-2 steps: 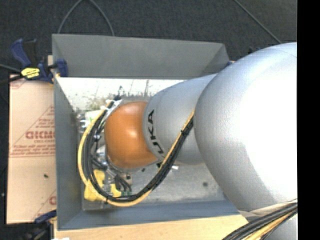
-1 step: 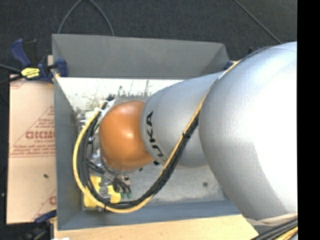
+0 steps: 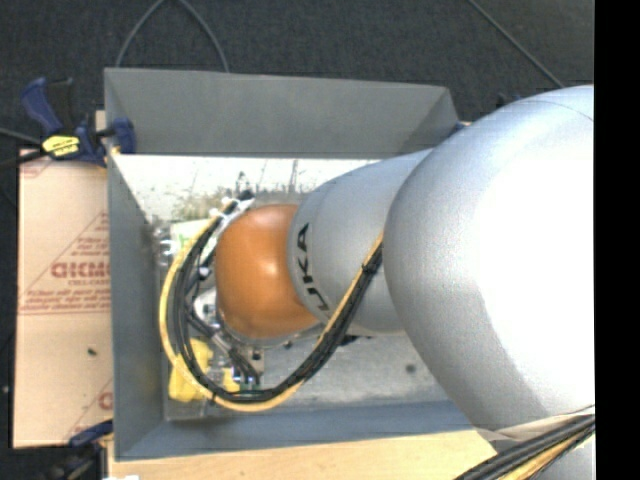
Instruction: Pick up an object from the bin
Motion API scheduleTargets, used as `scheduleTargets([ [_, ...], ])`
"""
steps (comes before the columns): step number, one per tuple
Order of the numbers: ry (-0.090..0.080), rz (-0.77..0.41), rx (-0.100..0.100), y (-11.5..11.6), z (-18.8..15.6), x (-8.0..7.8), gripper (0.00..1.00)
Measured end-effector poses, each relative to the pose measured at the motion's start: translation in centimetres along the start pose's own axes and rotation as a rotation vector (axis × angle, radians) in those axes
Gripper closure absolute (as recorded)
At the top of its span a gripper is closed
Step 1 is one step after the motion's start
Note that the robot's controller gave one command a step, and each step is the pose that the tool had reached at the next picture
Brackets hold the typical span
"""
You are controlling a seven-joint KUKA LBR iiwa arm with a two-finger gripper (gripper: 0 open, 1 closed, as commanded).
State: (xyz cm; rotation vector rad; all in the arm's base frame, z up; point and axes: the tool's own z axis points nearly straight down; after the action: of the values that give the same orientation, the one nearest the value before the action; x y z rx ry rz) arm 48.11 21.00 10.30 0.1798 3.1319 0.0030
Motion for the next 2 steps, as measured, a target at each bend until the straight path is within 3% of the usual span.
scheduleTargets([
  [1, -0.012, -0.041, -0.006, 2.1, 3.2, 0.4, 0.00],
  [2, -0.005, 0.172, -0.005, 0.0, 3.1, -0.3, 1.00],
])
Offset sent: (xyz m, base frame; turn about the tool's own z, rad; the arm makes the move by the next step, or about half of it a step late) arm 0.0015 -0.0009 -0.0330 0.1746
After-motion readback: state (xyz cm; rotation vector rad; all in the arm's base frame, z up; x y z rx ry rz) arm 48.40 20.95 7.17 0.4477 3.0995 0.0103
